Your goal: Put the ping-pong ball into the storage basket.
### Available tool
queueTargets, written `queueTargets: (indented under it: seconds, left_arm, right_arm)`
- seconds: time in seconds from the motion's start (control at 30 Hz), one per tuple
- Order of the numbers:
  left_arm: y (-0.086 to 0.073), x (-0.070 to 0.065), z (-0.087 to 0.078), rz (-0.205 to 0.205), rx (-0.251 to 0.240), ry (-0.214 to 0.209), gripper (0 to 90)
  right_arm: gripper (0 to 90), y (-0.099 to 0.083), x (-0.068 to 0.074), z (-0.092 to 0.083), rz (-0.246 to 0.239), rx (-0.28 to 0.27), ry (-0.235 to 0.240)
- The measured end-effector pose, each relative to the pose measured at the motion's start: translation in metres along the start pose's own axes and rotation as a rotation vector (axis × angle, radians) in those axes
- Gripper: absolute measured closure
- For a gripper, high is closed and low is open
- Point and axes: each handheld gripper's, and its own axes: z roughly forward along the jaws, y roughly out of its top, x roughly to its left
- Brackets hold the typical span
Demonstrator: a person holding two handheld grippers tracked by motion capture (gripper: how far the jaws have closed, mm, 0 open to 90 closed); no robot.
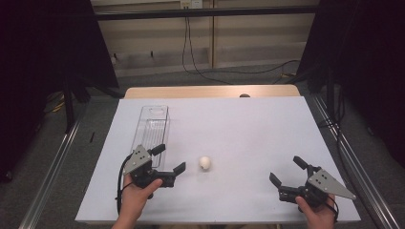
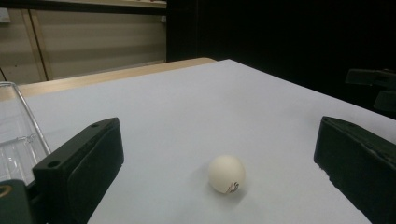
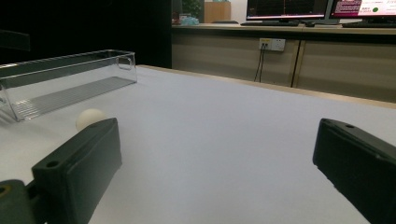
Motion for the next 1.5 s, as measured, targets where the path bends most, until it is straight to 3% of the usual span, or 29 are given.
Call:
queueTargets:
  seconds: [0.23,0.3,0.67,1.5]
  left_arm:
    - [0.003,-0.006,0.010,-0.005,-0.002,-0.012,1.6]
    - [0.003,-0.005,0.012,0.011,0.005,-0.020,1.6]
    - [0.005,-0.010,0.025,-0.011,0.028,-0.010,1.6]
    - [0.006,-0.013,0.048,0.017,0.080,-0.001,1.7]
  right_arm:
    - [0.7,0.000,0.001,0.001,0.003,0.003,0.003]
    - [0.8,0.000,0.001,0.001,0.004,0.002,0.008]
    - [0.8,0.000,0.001,0.001,0.003,0.007,0.016]
    - [1.0,0.000,0.002,0.002,0.005,0.007,0.020]
